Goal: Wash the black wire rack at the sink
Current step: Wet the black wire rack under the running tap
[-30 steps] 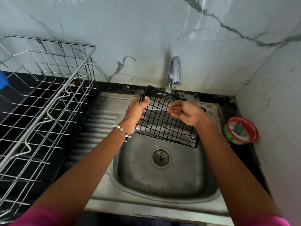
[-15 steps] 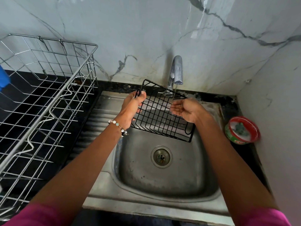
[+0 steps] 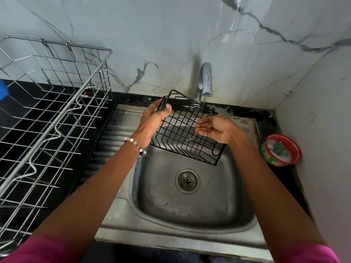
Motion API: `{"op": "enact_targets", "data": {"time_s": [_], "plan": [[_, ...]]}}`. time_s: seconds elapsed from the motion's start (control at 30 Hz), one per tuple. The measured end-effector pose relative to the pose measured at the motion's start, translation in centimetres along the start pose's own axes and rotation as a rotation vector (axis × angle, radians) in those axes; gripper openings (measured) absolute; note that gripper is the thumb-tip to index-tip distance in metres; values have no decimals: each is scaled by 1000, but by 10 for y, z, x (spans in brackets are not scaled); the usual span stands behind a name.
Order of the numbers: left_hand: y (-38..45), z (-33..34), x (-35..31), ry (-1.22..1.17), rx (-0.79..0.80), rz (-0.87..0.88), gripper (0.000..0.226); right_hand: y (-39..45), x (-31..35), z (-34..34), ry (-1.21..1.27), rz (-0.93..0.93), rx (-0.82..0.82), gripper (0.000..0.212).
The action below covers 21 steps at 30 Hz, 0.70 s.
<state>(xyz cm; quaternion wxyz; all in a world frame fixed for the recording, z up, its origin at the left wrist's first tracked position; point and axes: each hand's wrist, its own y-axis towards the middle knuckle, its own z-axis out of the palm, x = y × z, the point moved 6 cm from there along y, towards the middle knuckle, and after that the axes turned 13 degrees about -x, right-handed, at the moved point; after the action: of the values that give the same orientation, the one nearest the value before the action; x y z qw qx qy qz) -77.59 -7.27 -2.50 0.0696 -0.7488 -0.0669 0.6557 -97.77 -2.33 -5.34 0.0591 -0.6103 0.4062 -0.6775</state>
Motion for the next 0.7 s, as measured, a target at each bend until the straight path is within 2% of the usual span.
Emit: {"op": "enact_targets", "data": {"time_s": [0.07, 0.2, 0.3, 0.43, 0.57, 0.63, 0.7], "plan": [[1, -2, 1, 4, -13, 3, 46, 6, 0, -4, 16, -24, -52, 32], [6, -6, 3, 2, -36, 3, 42, 0, 0, 3, 43, 1, 72, 32], [7, -7, 5, -34, -45, -1, 44, 0, 5, -2, 80, -40, -15, 30], [7, -8, 10, -57, -74, -26, 44, -4, 8, 6, 96, -38, 98, 35], [8, -3, 28, -75, -69, -96, 34, -4, 12, 3, 56, -83, 12, 32], [7, 2, 36, -108, -42, -123, 29, -9, 11, 7, -5, -89, 98, 37], [6, 9, 44, -148, -13, -150, 33, -13, 10, 8, -38, -66, 141, 38]]}}
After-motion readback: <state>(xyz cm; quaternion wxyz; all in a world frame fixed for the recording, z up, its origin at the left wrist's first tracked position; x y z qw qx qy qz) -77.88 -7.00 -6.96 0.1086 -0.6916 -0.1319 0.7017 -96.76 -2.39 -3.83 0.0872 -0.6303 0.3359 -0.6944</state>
